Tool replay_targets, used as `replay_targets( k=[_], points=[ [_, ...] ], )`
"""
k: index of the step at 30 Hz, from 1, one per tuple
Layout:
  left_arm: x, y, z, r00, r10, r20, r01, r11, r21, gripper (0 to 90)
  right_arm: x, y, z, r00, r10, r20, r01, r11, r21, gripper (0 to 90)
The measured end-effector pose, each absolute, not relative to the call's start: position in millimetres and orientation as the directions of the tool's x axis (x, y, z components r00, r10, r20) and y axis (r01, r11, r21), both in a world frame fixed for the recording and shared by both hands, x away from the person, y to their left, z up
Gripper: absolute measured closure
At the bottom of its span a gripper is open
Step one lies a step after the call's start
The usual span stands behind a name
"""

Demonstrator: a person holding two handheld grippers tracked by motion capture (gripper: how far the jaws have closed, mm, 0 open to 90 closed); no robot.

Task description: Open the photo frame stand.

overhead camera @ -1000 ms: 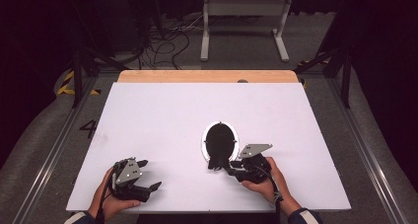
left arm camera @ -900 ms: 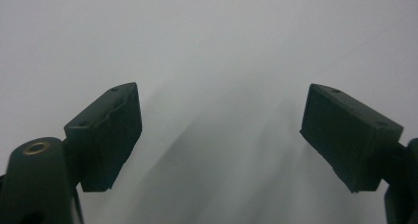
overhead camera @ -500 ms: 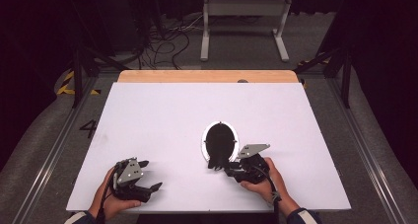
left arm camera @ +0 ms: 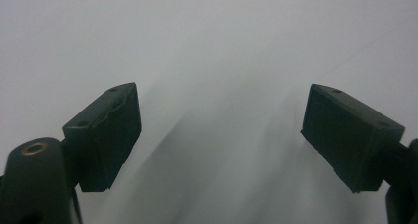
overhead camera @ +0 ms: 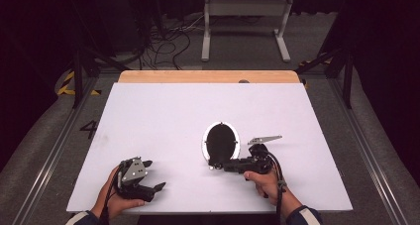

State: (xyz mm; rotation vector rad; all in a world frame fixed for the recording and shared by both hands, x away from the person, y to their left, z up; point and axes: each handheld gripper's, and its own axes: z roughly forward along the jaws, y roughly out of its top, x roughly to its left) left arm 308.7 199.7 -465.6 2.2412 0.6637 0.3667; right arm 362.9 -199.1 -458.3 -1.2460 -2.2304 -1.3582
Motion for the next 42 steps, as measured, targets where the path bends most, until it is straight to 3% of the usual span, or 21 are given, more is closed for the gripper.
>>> replay_targets(
  k=[2,8,15,20,23,25,31,38,42],
  points=[
    [310,197,-465,0.827,0.560,0.059,0.340,-0.580,0.740,15.5,369,-201,-462,-0.544,0.515,0.663,0.818,0.152,0.554,60.5],
    [320,189,-464,0.835,0.548,0.053,0.335,-0.581,0.742,15.2,377,-199,-468,-0.476,0.504,0.721,0.858,0.085,0.507,60.3],
    [335,171,-460,0.850,0.524,0.052,0.312,-0.580,0.753,15.3,383,-198,-469,-0.452,0.485,0.749,0.867,0.039,0.497,57.2],
    [360,156,-455,0.853,0.522,0.000,0.333,-0.544,0.770,16.6,385,-199,-472,-0.454,0.470,0.757,0.867,0.039,0.496,61.2],
    [375,149,-454,0.855,0.517,-0.040,0.350,-0.518,0.781,17.2,385,-199,-473,-0.473,0.474,0.743,0.856,0.049,0.514,63.7],
    [391,140,-454,0.854,0.507,-0.116,0.389,-0.473,0.790,17.2,385,-199,-473,-0.492,0.470,0.733,0.846,0.058,0.531,64.4],
    [408,120,-457,0.873,0.467,-0.141,0.387,-0.486,0.784,16.6,385,-199,-472,-0.538,0.454,0.711,0.819,0.083,0.567,66.2],
    [415,104,-459,0.876,0.455,-0.161,0.388,-0.466,0.795,17.0,378,-195,-465,-0.683,0.445,0.579,0.699,0.168,0.696,68.3],
    [413,100,-458,0.880,0.435,-0.191,0.396,-0.448,0.802,19.2,374,-195,-464,-0.714,0.442,0.542,0.665,0.189,0.723,69.0]
  ],
)
